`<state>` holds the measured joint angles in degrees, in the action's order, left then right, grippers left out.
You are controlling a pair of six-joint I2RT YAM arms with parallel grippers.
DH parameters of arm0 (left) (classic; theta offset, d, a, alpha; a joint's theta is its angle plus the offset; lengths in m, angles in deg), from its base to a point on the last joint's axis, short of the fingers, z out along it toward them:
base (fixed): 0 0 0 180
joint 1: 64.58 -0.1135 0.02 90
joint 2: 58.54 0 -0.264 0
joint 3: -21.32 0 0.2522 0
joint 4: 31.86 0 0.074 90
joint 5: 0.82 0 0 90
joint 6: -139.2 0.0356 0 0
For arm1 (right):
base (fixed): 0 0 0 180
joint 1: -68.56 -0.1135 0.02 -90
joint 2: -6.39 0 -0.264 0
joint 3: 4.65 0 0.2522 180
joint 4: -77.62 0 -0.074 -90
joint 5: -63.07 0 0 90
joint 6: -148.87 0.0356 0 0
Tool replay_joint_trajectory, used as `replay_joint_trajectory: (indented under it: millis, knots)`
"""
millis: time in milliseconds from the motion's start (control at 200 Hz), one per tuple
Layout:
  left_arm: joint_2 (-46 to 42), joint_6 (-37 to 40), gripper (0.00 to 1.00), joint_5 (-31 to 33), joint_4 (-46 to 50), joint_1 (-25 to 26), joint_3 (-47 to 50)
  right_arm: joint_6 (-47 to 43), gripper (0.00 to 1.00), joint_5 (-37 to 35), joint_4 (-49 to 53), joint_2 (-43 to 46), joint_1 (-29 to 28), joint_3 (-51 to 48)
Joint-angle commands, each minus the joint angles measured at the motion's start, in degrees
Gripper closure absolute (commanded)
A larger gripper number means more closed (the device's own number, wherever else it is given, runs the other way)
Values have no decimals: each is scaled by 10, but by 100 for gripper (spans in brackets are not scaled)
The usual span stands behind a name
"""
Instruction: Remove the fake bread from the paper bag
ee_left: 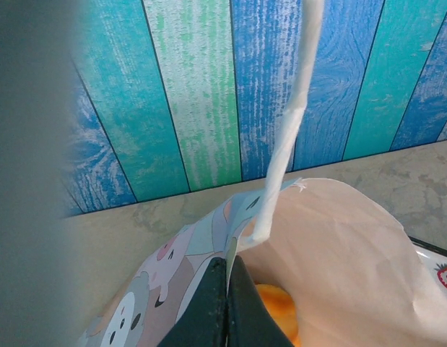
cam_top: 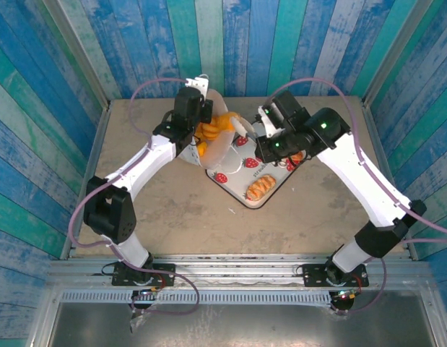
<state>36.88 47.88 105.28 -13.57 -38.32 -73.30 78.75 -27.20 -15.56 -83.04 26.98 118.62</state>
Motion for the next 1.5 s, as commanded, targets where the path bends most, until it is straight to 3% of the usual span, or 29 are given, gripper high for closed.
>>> replay_joint_trajectory:
  millis: [0, 421, 811, 1498]
  knots:
    - [20, -9, 100, 17, -16, 1, -24, -4, 93, -35, -1, 32, -3, -10]
    - [22, -5, 100, 28, -10, 1, -30, 17, 93, -91, 42, 100, 7, -9]
    - [7, -4, 100, 19, -13, 1, -11, 60, 93, -110, 82, 131, 62, -110]
    - [5, -3, 100, 13, -20, 1, -1, 93, 91, -152, 152, 40, 68, -172]
